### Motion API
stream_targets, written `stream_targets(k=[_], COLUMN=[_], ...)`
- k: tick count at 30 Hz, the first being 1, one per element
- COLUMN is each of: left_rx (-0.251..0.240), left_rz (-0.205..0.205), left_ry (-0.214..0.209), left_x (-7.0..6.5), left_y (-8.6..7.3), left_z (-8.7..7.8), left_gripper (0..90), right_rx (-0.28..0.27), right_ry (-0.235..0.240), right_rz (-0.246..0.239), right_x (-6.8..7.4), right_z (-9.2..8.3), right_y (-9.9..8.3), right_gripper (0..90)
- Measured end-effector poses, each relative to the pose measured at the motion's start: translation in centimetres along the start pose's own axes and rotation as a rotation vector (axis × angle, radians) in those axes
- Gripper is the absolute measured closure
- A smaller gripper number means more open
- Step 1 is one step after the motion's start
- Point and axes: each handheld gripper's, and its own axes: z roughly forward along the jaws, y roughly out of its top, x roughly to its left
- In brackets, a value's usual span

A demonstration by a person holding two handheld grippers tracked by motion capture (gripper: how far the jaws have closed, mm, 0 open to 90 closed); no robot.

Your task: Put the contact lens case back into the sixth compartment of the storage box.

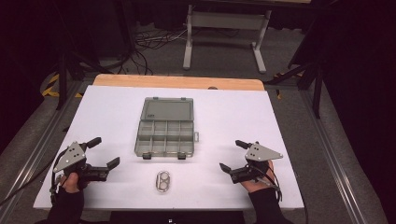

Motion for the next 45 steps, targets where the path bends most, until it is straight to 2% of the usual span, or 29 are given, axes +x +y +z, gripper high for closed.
stream_targets(k=[9,22,27,32,38,45], left_rx=[-0.023,-0.013,-0.009,-0.011,-0.01,-0.007], left_rz=[-0.05,-0.013,-0.011,-0.011,-0.01,-0.006], left_ry=[-0.017,-0.01,-0.01,-0.008,-0.007,-0.013], left_x=[0.2,0.2,0.1,0.1,0.1,0.1], left_y=[-0.1,0.0,0.0,0.0,0.0,0.0], left_z=[-0.2,-0.3,-0.3,-0.4,-0.4,-0.3], left_gripper=[0.3,0.2,0.3,0.3,0.3,0.3], right_rx=[-0.001,0.005,0.022,0.023,0.057,0.064], right_ry=[0.001,0.004,0.013,0.032,0.074,0.126], right_rz=[-0.012,-0.03,-0.037,-0.036,-0.064,-0.102], right_x=[0.0,0.2,0.2,0.2,0.4,1.2], right_z=[-0.1,-0.2,0.2,0.6,1.7,3.1], right_y=[0.1,0.5,0.8,1.4,2.7,4.4], right_gripper=[1.2,1.0,1.0,1.1,1.1,1.1])
